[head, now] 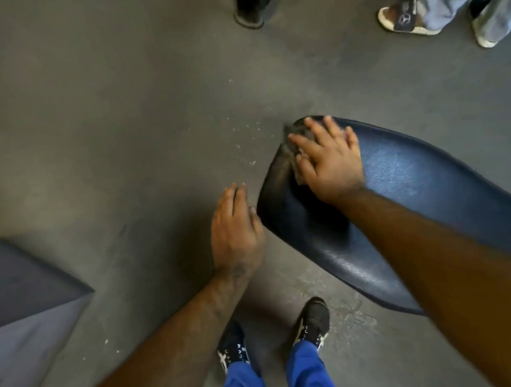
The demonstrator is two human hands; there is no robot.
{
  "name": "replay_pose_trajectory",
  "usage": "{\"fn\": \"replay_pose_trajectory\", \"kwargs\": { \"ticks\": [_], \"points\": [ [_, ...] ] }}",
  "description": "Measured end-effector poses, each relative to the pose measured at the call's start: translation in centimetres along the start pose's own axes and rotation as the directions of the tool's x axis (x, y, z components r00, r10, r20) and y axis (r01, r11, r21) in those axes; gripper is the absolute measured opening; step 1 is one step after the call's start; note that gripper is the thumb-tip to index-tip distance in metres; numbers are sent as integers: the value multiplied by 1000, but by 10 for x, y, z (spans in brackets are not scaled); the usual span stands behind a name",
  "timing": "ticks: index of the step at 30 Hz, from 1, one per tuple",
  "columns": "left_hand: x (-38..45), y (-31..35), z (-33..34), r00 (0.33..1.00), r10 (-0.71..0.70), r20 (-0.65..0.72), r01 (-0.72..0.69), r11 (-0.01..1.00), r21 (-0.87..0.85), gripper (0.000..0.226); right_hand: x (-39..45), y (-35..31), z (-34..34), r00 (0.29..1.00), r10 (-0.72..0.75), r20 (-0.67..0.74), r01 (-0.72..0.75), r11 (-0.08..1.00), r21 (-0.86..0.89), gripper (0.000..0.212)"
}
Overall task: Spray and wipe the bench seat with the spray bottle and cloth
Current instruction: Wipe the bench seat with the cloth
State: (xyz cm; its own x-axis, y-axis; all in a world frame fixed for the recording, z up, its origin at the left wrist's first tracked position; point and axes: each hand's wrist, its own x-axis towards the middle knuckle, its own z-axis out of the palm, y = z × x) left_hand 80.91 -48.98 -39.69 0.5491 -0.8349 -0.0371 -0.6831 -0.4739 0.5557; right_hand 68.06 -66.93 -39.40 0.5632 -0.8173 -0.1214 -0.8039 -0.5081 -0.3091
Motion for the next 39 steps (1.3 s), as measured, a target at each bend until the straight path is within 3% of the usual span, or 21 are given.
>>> {"fn": "replay_pose_trajectory", "kwargs": {
  "ticks": [1,2,5,9,13,14,17,18,21,22,23,24,26,27,29,31,32,33,35,36,39],
  "points": [
    [0,-4,-4,1000,10,-7,-10,1000,25,50,-5,-19,5,995,96,-11,-96,995,-15,51],
    [1,-7,-8,1000,10,-13,-10,999,42,52,-15,-39,10,999,42,-2,-42,998,-44,49],
    [9,-8,-15,1000,12,20,-13,999,51,52,-39,-44,18,955,-290,67,296,950,-100,48],
    [9,-4,-21,999,38,33,-39,999,38,51,-42,-49,19,1000,6,-19,-8,997,-80,48],
    [1,-4,-25,999,22,28,-22,1000,-4,47,-91,-48,31,930,-362,69,368,917,-151,47],
    [-1,-3,-25,999,23,31,-22,1000,-12,48,-87,-36,25,945,-322,58,327,935,-139,50],
    [-4,2,-20,994,85,61,-84,996,-25,49,-87,-33,21,990,139,-40,-141,988,-62,57],
    [-5,4,-17,992,103,72,-101,994,-31,49,-99,-41,25,989,141,-43,-143,987,-73,57],
    [2,11,-6,990,110,83,-106,993,-53,48,-138,-27,29,959,-282,40,285,947,-151,57],
    [5,12,-4,990,118,71,-115,992,-54,48,-132,-11,21,940,-338,53,342,928,-148,58],
    [7,14,-3,990,130,63,-126,990,-56,48,-120,3,14,960,-278,37,280,949,-142,60],
    [9,17,-1,988,143,66,-139,988,-62,47,-108,12,11,994,-110,10,110,987,-116,61],
    [12,22,5,982,167,86,-162,984,-72,46,-101,7,13,967,254,-34,-256,964,-71,62],
    [13,24,7,980,175,94,-168,983,-72,46,-108,-4,17,963,264,-57,-268,961,-75,62],
    [16,30,11,974,204,98,-199,978,-60,48,-130,-6,18,1000,-14,13,15,995,-103,60],
    [22,36,17,961,255,109,-250,967,-58,49,-130,27,5,971,-201,126,217,969,-123,59],
    [25,41,20,951,280,130,-275,960,-53,50,-117,42,0,988,-125,94,137,982,-133,59],
    [28,45,24,939,306,154,-305,952,-34,52,-104,48,-3,998,62,29,-59,993,-107,60],
    [35,50,33,917,344,201,-356,934,30,60,-88,43,1,927,373,-34,-374,926,-39,60],
    [37,52,38,912,348,218,-370,926,72,64,-88,35,2,938,344,-47,-346,936,-61,59],
    [34,52,49,915,348,206,-385,904,184,65,-96,60,-4,999,-12,39,16,995,-103,59]
  ]
}}
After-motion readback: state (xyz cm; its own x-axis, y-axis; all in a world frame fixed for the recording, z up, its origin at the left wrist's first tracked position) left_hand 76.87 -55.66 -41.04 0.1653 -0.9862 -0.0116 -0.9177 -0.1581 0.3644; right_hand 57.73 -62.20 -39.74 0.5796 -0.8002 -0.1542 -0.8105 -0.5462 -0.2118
